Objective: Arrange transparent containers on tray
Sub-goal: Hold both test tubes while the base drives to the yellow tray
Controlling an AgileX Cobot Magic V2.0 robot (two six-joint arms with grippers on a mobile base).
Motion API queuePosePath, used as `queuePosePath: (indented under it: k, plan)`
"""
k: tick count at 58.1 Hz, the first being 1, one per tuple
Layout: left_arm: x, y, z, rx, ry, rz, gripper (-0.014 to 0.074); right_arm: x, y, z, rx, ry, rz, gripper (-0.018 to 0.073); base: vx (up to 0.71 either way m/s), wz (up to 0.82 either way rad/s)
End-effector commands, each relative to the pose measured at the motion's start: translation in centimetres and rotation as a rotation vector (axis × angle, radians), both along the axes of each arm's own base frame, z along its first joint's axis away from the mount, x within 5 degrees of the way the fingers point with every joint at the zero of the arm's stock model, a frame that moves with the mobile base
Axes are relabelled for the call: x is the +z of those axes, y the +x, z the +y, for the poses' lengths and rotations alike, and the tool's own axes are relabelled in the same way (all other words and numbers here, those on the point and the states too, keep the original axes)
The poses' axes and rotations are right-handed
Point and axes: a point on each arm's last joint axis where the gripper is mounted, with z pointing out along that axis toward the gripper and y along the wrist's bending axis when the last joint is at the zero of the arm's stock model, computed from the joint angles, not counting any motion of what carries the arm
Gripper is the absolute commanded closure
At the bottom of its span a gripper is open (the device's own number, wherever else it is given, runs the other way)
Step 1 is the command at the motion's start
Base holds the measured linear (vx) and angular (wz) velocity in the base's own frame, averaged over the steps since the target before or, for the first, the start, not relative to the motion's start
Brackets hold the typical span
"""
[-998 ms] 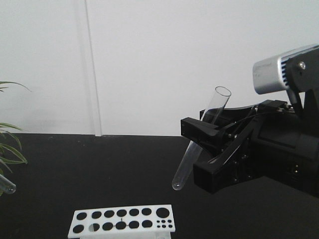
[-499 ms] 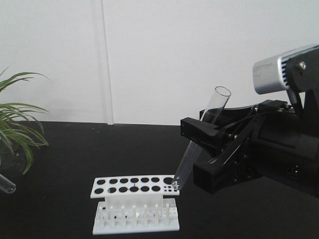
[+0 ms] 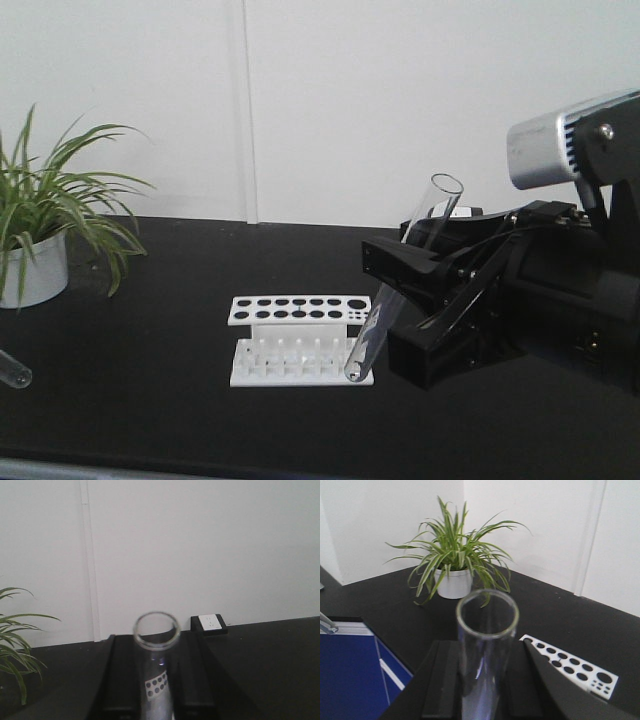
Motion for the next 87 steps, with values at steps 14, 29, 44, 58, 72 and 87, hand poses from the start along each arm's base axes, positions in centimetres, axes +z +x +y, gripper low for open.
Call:
queuePosePath:
  k: [14, 29, 44, 58, 72, 87]
  plan:
    - [1.94, -0.39, 0.13, -0.001, -0.043, -0.111, 0.0514, 2.42, -0.5, -0.52, -0.001, 0.076, -0.122, 0.0571, -0.31, 0.1]
    - [1.94, -0.39, 0.13, -0.001, -0.043, -0.111, 0.0514, 2.41, -0.5, -0.52, -0.001, 0.075, -0.121, 0.0571, -0.32, 0.16]
    - [1.94, -0.39, 0.13, -0.001, -0.043, -0.111, 0.0514, 2.41, -0.5, -0.52, -0.001, 0.075, -0.121, 0.0571, -0.31, 0.22]
    - [1.94, -0.39, 0.13, -0.001, -0.043, -0.111, 0.0514, 2.41, -0.5, -0.52, -0.001, 0.075, -0.121, 0.0571, -0.3, 0.24]
    - [1.94, -0.39, 0.13, -0.001, -0.043, -0.111, 0.0514, 2.41, -0.5, -0.52, -0.001, 0.075, -0.121, 0.0571, -0.28, 0.24]
    - [1.94, -0.39, 0.13, -0.001, -0.043, -0.111, 0.0514, 2.41, -0.5, -0.52, -0.001, 0.075, -0.121, 0.0571, -0.24, 0.28]
